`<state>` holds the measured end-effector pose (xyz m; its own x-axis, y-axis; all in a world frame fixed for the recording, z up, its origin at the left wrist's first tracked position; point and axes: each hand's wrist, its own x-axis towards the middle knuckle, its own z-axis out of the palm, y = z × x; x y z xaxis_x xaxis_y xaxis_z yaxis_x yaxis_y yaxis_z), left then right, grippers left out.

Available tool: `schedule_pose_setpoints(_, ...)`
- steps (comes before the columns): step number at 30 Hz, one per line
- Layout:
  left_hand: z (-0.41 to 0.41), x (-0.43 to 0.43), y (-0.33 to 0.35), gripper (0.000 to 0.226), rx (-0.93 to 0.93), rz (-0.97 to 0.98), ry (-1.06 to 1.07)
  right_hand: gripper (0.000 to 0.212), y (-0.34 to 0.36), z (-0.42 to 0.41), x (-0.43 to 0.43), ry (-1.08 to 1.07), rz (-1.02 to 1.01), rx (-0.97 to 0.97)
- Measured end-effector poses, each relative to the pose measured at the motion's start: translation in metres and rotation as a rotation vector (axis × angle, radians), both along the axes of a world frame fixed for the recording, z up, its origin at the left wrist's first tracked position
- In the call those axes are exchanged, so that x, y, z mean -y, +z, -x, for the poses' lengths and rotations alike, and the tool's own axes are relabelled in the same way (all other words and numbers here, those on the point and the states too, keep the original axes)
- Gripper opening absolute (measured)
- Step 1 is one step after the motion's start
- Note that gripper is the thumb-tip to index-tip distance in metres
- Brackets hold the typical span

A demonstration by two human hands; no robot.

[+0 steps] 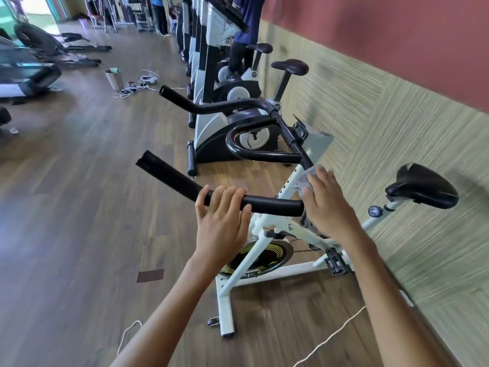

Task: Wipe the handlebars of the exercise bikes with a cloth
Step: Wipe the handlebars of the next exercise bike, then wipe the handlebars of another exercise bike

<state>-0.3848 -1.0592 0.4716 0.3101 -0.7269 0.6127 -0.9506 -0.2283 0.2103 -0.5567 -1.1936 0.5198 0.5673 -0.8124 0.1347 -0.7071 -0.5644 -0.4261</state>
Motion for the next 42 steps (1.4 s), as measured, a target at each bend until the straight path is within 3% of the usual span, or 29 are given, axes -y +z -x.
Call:
schedule_pose_setpoints(5,-0.001,-0.005,0.002,0.033,0.029,-0.040,-0.013,0.052,0.016,-0.022,0.046,-0.023,-0.092,-0.113)
schedule_pose_setpoints(9,-0.001,-0.008,0.004,0.036,0.034,-0.071,-0.010,0.054,-0.017,-0.007,0.003,-0.022,0.040,0.081)
schedule_pose_setpoints(13,-0.016,-0.014,0.008,0.040,0.079,-0.102,-0.047,0.049,-0.044,0.000,-0.021,-0.032,0.345,0.287)
schedule_pose_setpoints(16,-0.041,-0.027,0.012,0.047,0.138,-0.124,0.037,0.041,-0.044,-0.008,-0.014,-0.113,0.390,0.374)
schedule_pose_setpoints(19,-0.045,-0.035,0.013,0.046,0.162,-0.156,0.039,0.039,-0.051,-0.025,-0.039,-0.134,0.518,0.312)
schedule_pose_setpoints(23,-0.027,-0.027,0.013,0.041,0.050,-0.076,0.014,0.047,-0.056,-0.017,-0.031,-0.029,0.669,0.219)
schedule_pose_setpoints(26,-0.016,-0.022,0.015,0.036,0.019,-0.036,-0.102,0.037,-0.052,-0.010,-0.027,-0.019,0.702,0.327)
schedule_pose_setpoints(31,-0.003,-0.008,0.021,0.033,-0.007,-0.018,-0.379,0.024,-0.043,0.002,-0.054,-0.228,0.614,0.563)
schedule_pose_setpoints(42,0.081,0.011,-0.029,0.036,0.034,-0.284,-1.220,0.041,-0.085,0.077,-0.233,-1.141,0.215,0.447)
